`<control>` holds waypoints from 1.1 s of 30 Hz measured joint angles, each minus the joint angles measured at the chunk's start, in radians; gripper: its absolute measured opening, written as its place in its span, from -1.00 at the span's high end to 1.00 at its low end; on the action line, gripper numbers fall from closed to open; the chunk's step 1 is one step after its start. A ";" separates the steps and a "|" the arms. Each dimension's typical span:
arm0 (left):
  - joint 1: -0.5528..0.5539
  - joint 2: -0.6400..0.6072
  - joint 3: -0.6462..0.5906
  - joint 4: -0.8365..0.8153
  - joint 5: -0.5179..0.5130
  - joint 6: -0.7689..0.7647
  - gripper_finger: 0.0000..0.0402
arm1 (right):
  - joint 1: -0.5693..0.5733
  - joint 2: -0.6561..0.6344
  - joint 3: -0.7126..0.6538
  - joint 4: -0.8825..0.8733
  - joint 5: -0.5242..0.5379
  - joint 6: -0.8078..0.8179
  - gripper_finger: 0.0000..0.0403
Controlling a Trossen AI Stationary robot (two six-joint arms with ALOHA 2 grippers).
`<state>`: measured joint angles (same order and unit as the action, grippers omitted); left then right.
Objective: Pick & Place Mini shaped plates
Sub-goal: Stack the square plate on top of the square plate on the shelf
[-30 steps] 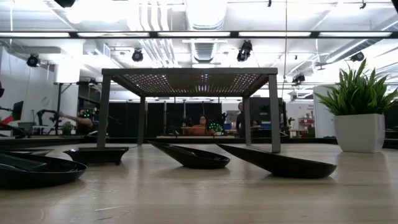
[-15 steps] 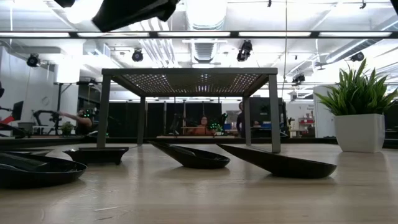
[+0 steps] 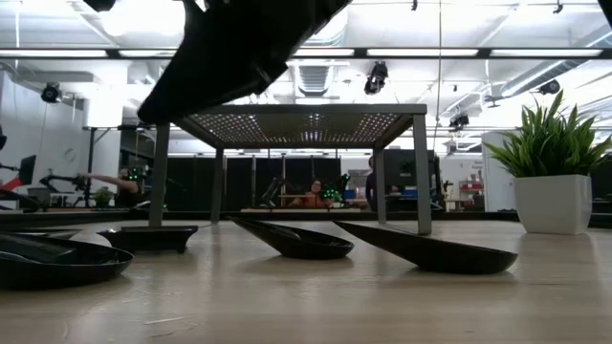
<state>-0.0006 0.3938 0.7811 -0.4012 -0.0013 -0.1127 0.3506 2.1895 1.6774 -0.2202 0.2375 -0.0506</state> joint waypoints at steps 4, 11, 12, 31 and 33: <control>0.000 0.000 0.000 0.000 0.000 0.000 1.00 | 0.000 0.008 -0.025 0.052 0.000 0.022 0.49; 0.000 0.000 0.000 0.000 0.000 0.000 1.00 | 0.000 0.086 0.024 0.008 -0.003 0.070 0.44; 0.000 0.000 0.000 0.000 0.000 0.000 1.00 | 0.000 0.094 0.043 -0.008 -0.003 0.064 0.44; 0.000 0.003 0.000 0.000 0.000 0.000 1.00 | 0.000 0.305 0.434 -0.410 -0.003 0.072 0.45; 0.000 0.003 0.000 -0.001 0.000 0.000 1.00 | 0.000 0.317 0.464 -0.422 -0.003 0.070 0.45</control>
<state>-0.0006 0.3969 0.7811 -0.4022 -0.0011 -0.1127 0.3510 2.5060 2.1412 -0.6420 0.2340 0.0196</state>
